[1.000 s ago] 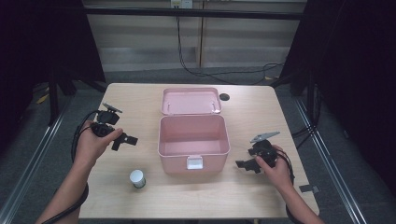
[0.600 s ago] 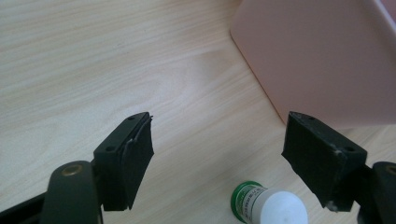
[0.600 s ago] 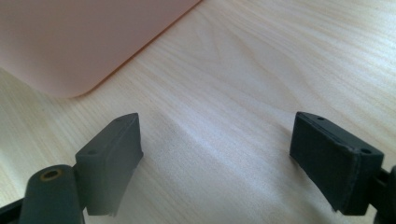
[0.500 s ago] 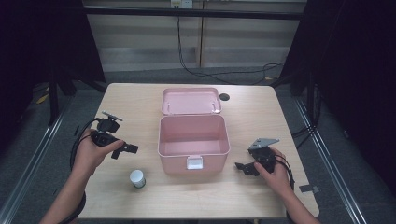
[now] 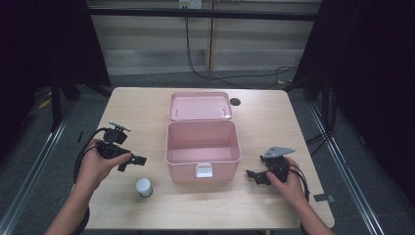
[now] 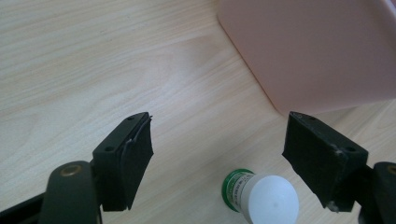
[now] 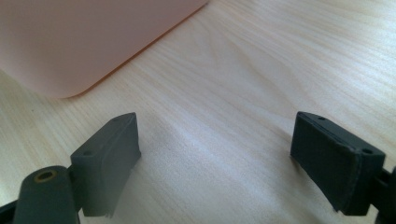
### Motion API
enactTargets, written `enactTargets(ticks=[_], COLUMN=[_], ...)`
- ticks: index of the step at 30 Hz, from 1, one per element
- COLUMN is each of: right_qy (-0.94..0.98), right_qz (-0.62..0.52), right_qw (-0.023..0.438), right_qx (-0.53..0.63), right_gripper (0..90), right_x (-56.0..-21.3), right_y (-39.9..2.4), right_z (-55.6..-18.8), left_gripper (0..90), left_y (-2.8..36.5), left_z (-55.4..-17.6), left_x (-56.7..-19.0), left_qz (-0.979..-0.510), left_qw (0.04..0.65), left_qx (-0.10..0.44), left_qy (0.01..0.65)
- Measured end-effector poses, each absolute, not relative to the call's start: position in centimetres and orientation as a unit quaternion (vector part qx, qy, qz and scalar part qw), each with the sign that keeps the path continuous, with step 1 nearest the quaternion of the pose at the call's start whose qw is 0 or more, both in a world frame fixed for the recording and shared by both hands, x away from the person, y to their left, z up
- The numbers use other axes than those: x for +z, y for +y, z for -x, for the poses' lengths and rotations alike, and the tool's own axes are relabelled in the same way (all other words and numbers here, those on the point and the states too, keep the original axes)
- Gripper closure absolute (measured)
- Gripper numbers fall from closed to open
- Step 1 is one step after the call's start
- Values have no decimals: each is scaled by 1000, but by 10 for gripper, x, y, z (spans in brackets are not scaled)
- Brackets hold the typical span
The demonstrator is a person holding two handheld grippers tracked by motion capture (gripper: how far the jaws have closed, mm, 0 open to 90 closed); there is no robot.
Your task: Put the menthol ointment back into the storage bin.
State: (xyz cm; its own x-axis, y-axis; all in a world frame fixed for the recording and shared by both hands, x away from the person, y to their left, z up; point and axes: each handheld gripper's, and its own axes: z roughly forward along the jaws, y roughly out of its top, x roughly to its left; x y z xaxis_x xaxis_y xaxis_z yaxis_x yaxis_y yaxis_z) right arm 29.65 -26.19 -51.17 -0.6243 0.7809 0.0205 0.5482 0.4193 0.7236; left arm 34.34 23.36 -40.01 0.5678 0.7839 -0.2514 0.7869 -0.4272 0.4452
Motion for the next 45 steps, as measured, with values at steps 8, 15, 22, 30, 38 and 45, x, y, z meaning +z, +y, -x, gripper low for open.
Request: enactTargets(ticks=[8, 15, 22, 30, 38, 45], right_qy=[827, 827, 827, 827, 827, 827], right_qz=[-402, -402, -402, -402, -402, -401], right_qw=[162, 162, 162, 162, 162, 162], right_qx=[359, 359, 359, 359, 359, 359], right_gripper=[147, 147, 147, 147, 147, 147], right_x=[-512, -512, -512, -512, -512, -512], right_y=[-262, -262, -262, -262, -262, -262], right_z=[-297, -297, -297, -297, -297, -297], left_gripper=[234, 234, 239, 248, 252, 247], left_y=[230, 225, 220, 217, 217, 215], left_z=[-335, -331, -326, -322, -320, -318], left_x=[-402, -403, -405, -409, -410, -409], left_qz=[-849, -855, -863, -871, -878, -878], left_qw=[261, 252, 245, 233, 223, 218], left_qx=[-3, -6, -18, -24, -40, -37], left_qy=[460, 452, 442, 432, 423, 425])
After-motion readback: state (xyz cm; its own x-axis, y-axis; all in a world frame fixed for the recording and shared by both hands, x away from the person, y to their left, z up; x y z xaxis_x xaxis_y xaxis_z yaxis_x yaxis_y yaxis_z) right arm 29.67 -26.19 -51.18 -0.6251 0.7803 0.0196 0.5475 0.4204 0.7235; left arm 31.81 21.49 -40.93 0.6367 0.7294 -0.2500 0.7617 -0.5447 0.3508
